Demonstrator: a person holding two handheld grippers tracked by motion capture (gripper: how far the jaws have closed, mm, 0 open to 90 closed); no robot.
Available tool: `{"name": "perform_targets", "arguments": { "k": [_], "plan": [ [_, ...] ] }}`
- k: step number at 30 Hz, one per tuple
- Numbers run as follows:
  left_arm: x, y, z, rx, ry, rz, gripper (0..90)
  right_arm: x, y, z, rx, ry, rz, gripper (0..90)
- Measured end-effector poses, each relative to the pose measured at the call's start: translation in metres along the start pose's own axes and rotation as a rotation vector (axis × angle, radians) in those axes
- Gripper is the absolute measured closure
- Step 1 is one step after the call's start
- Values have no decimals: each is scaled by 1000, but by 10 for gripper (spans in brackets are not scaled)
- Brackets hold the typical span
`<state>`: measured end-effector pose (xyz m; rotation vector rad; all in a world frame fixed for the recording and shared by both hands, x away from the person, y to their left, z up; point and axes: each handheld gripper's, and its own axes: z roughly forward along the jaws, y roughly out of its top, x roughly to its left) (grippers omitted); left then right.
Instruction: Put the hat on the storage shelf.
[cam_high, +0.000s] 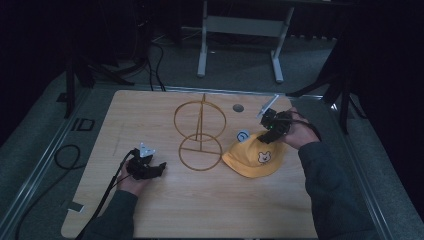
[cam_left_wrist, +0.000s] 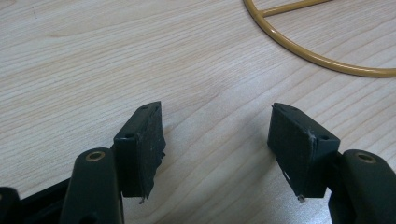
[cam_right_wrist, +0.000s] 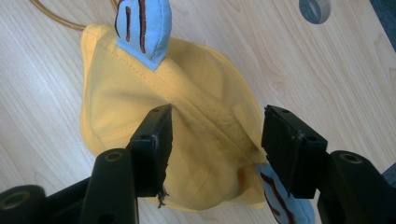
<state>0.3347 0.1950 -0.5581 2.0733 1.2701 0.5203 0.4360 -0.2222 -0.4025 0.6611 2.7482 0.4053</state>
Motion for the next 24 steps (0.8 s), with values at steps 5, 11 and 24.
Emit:
{"name": "perform_targets", "arguments": {
  "k": [5, 11, 24],
  "plan": [
    [0, 0, 0, 0, 0, 0, 363, 1, 3, 7, 33, -1, -31, 423],
    [0, 0, 0, 0, 0, 0, 363, 3, 4, 17, 84, 2, -70, 543],
    [0, 0, 0, 0, -1, -2, 363, 5, 0, 11, 74, -6, -117, 831]
  ]
}}
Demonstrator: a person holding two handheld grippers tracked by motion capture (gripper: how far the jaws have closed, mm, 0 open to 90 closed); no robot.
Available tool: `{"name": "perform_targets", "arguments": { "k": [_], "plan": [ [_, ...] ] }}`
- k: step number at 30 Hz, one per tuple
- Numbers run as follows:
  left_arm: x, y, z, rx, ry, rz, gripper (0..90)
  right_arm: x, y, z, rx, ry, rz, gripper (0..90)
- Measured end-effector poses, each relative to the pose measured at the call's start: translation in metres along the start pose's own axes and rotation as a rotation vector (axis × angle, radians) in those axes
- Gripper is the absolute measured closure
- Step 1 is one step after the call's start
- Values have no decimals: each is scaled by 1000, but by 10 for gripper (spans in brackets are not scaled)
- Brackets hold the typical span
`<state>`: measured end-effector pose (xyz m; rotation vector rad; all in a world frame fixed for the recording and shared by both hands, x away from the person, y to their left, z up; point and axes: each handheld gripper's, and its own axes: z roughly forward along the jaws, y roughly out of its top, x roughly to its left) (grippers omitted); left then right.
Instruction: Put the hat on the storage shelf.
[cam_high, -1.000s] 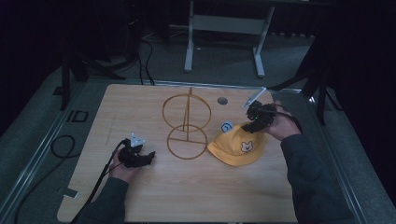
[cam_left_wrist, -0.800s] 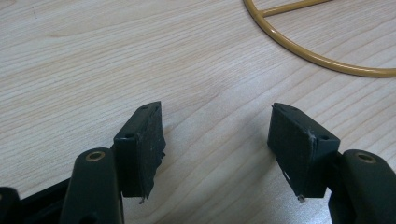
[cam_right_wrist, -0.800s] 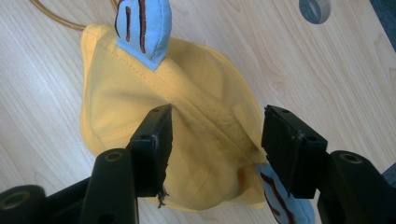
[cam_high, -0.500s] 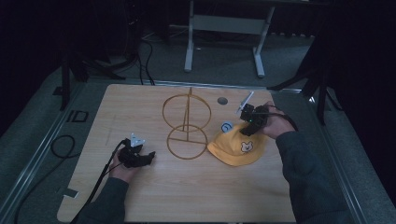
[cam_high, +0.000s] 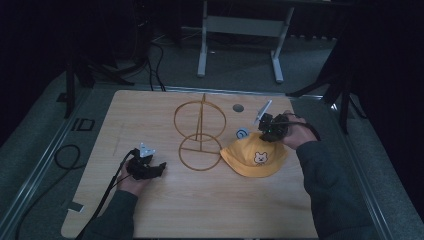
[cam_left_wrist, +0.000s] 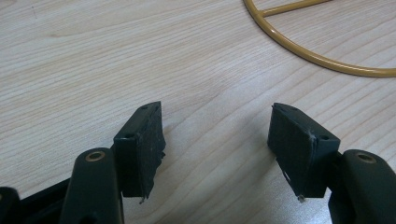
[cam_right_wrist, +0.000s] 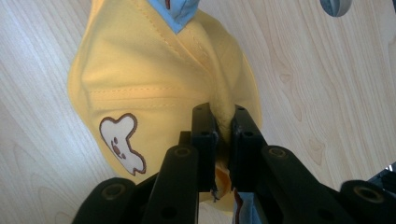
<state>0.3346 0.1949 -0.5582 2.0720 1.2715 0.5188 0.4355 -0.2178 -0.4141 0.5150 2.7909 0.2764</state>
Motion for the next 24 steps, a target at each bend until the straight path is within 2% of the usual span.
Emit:
{"name": "perform_targets", "arguments": {
  "k": [13, 24],
  "plan": [
    [0, 0, 0, -3, 2, -3, 363, -2, -5, -23, -37, -22, 9, 845],
    [0, 0, 0, -4, 1, -3, 363, -10, -11, -48, -131, -57, 69, 850]
  ]
}}
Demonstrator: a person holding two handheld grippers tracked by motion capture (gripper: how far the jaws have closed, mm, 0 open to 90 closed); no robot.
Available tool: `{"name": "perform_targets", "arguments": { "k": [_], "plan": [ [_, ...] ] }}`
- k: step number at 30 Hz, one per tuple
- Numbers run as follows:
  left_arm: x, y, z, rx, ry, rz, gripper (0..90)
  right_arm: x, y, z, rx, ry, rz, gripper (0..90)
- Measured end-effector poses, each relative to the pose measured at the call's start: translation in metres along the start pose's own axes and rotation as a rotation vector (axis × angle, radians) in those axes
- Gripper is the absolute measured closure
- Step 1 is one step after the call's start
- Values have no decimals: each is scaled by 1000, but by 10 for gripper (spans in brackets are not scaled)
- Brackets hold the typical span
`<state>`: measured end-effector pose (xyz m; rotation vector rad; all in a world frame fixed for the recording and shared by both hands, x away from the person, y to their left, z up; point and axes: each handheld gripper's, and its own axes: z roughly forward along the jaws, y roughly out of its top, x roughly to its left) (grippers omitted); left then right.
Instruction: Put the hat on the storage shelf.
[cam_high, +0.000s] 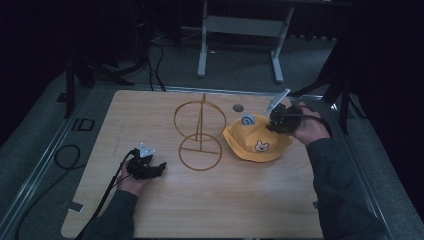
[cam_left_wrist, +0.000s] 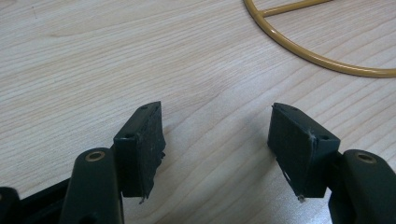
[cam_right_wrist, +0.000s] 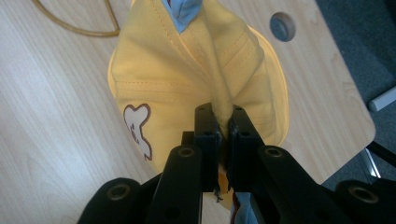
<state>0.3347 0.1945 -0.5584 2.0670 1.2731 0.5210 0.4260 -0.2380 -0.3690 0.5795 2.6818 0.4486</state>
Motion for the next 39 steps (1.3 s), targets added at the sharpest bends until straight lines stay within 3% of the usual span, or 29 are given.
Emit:
{"name": "perform_targets", "arguments": {
  "k": [12, 24, 39],
  "plan": [
    [0, 0, 0, 0, 1, 0, 363, -8, -8, -22, -101, -30, 70, 851],
    [0, 0, 0, 0, 0, 0, 363, -15, -13, -39, -242, -38, 149, 851],
    [0, 0, 0, 1, 0, -1, 363, -21, -13, -57, -352, -57, 224, 851]
  ]
}}
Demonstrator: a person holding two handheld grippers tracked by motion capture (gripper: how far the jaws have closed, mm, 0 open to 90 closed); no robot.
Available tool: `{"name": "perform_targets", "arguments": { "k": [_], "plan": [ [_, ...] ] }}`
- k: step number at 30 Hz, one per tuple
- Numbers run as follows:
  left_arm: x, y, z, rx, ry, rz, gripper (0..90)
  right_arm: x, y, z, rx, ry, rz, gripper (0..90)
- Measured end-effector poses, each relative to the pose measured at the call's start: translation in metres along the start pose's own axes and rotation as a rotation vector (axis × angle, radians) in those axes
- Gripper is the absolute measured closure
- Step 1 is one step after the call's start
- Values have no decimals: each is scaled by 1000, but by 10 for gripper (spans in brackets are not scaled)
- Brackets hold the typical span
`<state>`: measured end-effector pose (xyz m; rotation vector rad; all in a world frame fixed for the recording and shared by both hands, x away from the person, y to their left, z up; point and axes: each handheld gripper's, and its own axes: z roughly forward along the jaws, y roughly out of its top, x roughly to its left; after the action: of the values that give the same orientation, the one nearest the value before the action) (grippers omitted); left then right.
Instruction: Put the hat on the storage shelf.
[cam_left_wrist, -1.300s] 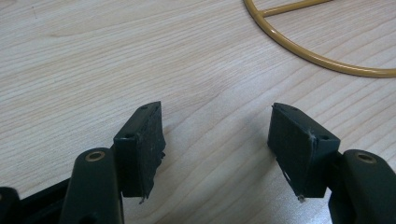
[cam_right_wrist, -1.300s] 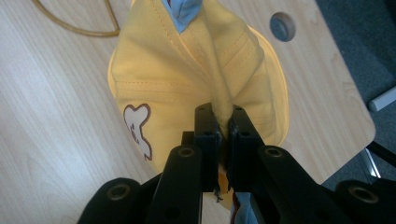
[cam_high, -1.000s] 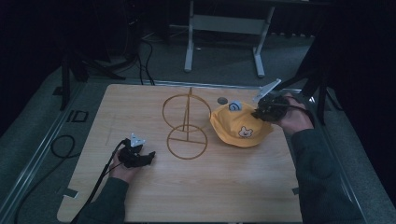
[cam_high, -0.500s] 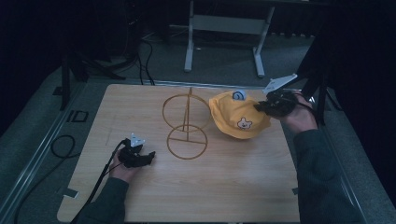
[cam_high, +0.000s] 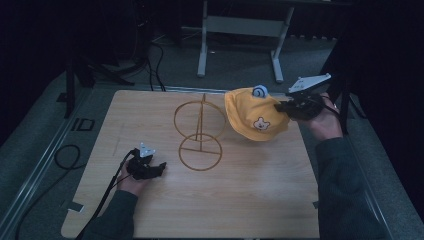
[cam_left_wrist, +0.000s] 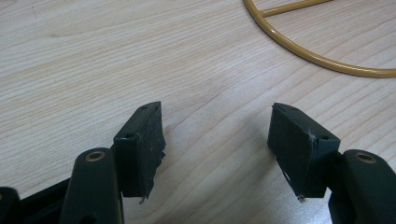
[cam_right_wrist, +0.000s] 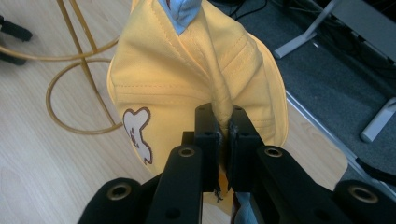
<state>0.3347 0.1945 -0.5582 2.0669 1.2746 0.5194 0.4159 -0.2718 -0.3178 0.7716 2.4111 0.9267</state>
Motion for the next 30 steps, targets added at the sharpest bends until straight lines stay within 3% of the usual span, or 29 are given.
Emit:
{"name": "perform_targets", "arguments": {
  "k": [21, 30],
  "plan": [
    [0, 0, 0, 3, -1, 2, 363, 3, 20, -19, -107, 12, 5, 852],
    [0, 0, 0, 2, -1, 3, 362, 8, 28, -24, -130, 35, -20, 851]
  ]
}}
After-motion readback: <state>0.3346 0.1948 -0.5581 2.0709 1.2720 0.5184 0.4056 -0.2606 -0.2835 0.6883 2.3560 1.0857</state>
